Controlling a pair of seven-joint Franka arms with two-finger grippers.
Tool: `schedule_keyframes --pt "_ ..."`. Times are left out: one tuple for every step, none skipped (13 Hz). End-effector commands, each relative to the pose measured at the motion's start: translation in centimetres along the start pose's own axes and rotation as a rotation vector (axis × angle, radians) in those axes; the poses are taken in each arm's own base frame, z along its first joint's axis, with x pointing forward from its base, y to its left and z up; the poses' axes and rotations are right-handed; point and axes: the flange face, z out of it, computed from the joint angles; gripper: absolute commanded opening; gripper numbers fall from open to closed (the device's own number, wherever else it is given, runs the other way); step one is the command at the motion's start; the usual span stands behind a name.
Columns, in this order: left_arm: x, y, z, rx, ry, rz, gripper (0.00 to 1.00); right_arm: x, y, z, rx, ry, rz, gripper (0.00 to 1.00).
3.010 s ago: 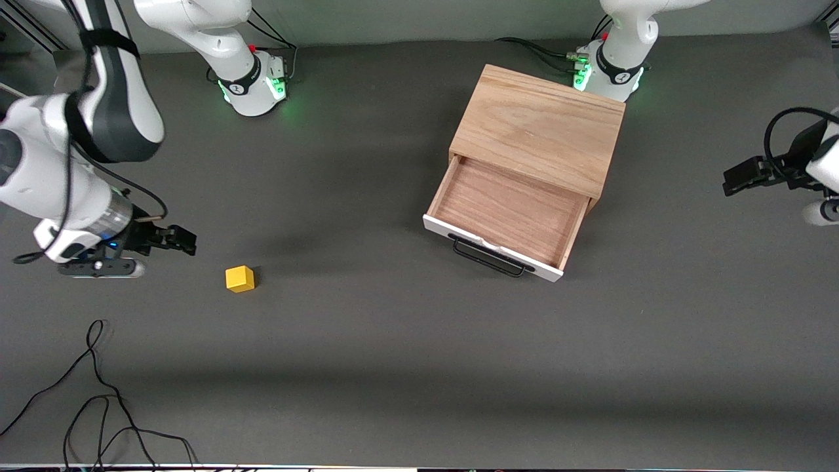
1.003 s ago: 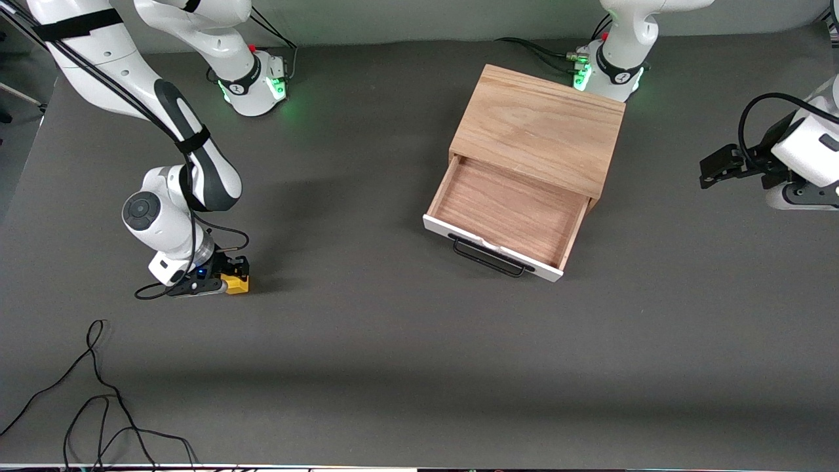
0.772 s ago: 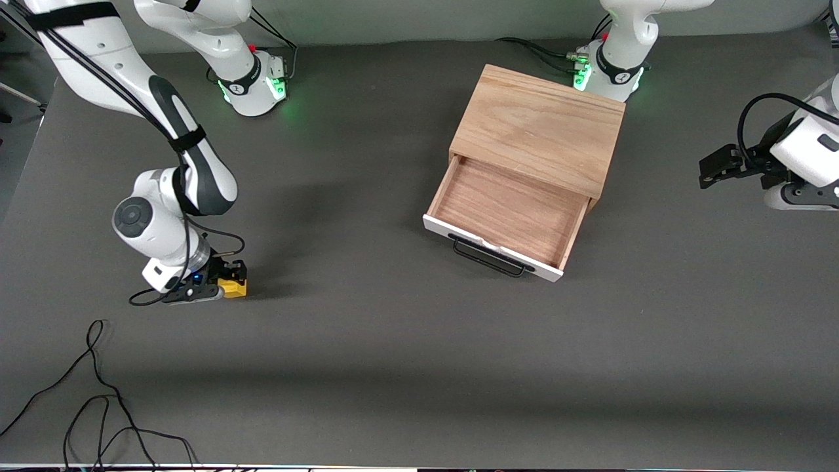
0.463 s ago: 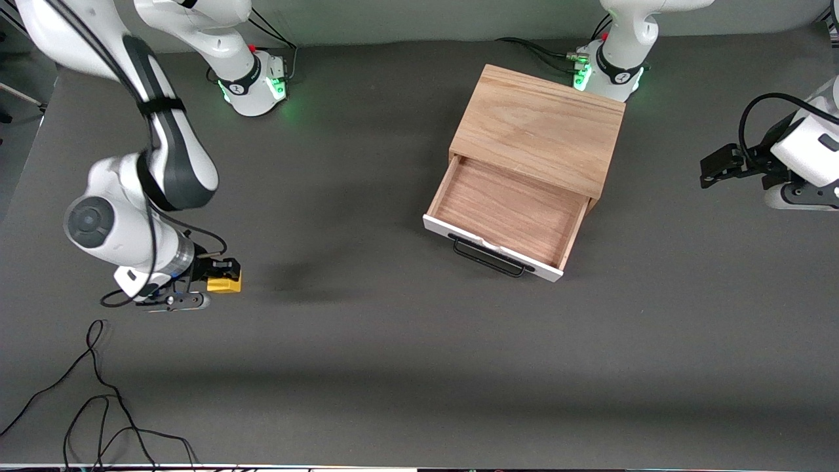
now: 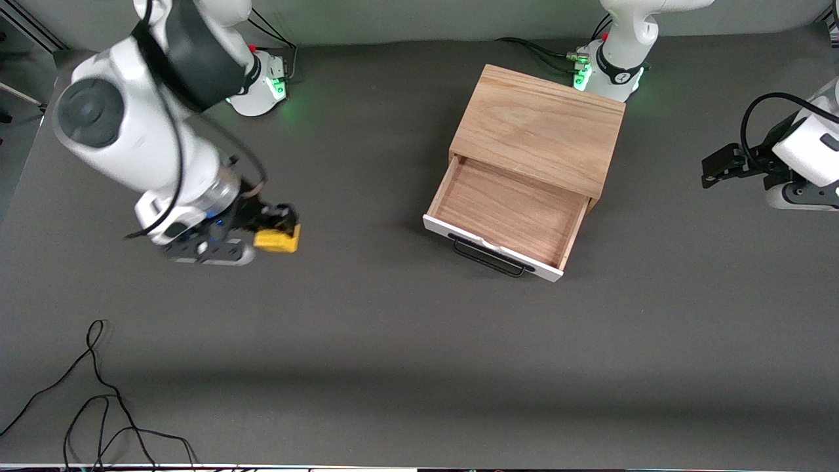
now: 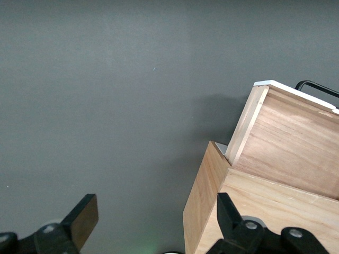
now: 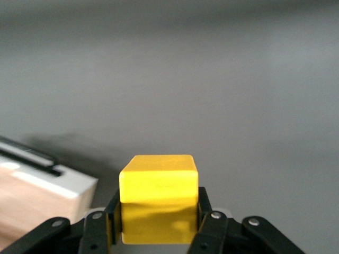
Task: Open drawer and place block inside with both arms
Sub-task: 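Carry the yellow cube with the right gripper over the open drawer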
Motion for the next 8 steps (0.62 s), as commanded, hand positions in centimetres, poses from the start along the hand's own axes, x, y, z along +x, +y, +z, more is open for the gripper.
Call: schedule_keyframes --pt "-0.4 -0.1 -0.4 0.001 0.005 0.017 1.0 -2.8 -8.4 1.9 0.026 -0.023 0.049 0.02" --pt "-0.3 -0.1 -0.3 0.001 0.002 0.017 1.0 -4.2 -11.7 3.1 0.009 0.005 0.049 0.02" --pt "-0.2 -0.2 -0.2 0.0 -0.001 0.016 1.0 -5.0 -14.5 4.5 0.011 0.023 0.073 0.02" --pt "-0.2 -0.3 -0.2 0.0 -0.001 0.014 1.0 -6.4 -17.3 6.3 0.009 0.029 0.077 0.02" --pt "-0.2 -0.3 -0.2 0.0 -0.001 0.014 1.0 -7.2 -19.3 7.9 0.01 0.042 0.082 0.02" --pt "-0.2 -0.3 -0.1 0.0 -0.002 0.014 1.0 -8.3 -21.0 9.6 0.013 0.06 0.097 0.02" --pt "-0.2 -0.3 -0.1 0.0 -0.001 0.014 1.0 -9.7 -22.8 11.5 0.023 0.066 0.11 0.02" --pt "-0.2 -0.3 -0.1 0.0 -0.001 0.014 1.0 -11.0 -24.2 13.0 0.029 0.07 0.124 0.02"
